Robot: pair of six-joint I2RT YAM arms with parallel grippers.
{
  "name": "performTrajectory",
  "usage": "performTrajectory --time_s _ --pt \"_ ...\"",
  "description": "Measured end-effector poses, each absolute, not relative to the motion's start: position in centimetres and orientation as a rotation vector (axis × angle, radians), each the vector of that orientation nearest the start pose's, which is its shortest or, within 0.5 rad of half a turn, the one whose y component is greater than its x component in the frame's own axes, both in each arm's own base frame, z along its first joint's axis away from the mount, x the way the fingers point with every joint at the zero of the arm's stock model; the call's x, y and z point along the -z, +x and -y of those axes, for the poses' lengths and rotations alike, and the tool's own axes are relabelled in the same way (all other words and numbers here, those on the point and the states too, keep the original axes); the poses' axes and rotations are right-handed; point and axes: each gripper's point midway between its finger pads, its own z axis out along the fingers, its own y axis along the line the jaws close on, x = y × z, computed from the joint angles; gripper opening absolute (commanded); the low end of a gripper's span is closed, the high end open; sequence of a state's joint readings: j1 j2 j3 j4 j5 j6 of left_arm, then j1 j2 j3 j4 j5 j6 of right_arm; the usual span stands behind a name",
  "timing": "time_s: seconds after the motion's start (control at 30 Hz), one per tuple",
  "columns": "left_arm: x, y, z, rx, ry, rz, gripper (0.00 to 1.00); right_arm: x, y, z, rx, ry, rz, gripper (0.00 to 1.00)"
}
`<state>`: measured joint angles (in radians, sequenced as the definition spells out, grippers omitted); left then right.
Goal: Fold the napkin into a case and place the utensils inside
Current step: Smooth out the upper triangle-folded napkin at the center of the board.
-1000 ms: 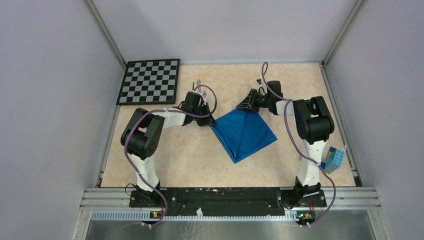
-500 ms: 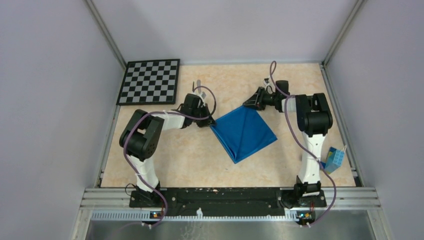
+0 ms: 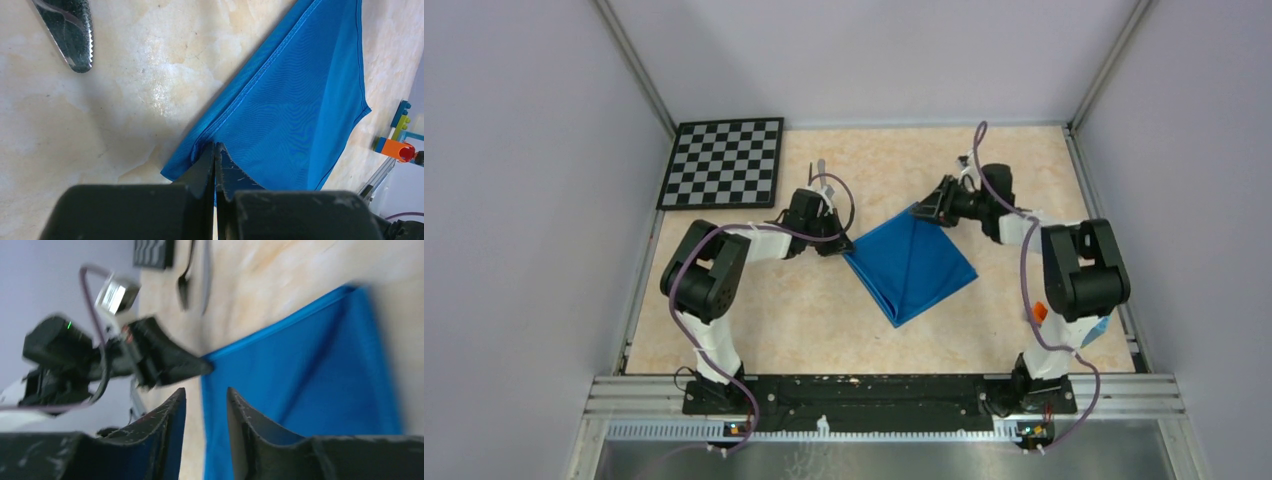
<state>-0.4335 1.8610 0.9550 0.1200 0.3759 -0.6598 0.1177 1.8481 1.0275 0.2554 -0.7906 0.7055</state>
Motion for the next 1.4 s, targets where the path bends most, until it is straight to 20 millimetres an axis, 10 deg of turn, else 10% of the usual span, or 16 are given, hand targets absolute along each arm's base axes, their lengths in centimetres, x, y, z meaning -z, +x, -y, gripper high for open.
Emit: performTrajectory --time_s 0.2,0.57,1.4 --pt "-2.6 35.4 26.2 0.951 -0.083 -2.498 0.00 -8.3 31.4 -24.8 -1.565 0.136 -2.287 0.04" --pt "-2.6 35.4 26.2 0.959 -0.086 -2.482 0.00 -3.0 22.9 -27.9 -1.760 0.179 -2.415 0.00" --pt "-2.5 34.4 26.8 1.004 -0.077 -2.513 0.00 -1.4 15.5 -26.3 -1.656 -0.034 -2.530 0.00"
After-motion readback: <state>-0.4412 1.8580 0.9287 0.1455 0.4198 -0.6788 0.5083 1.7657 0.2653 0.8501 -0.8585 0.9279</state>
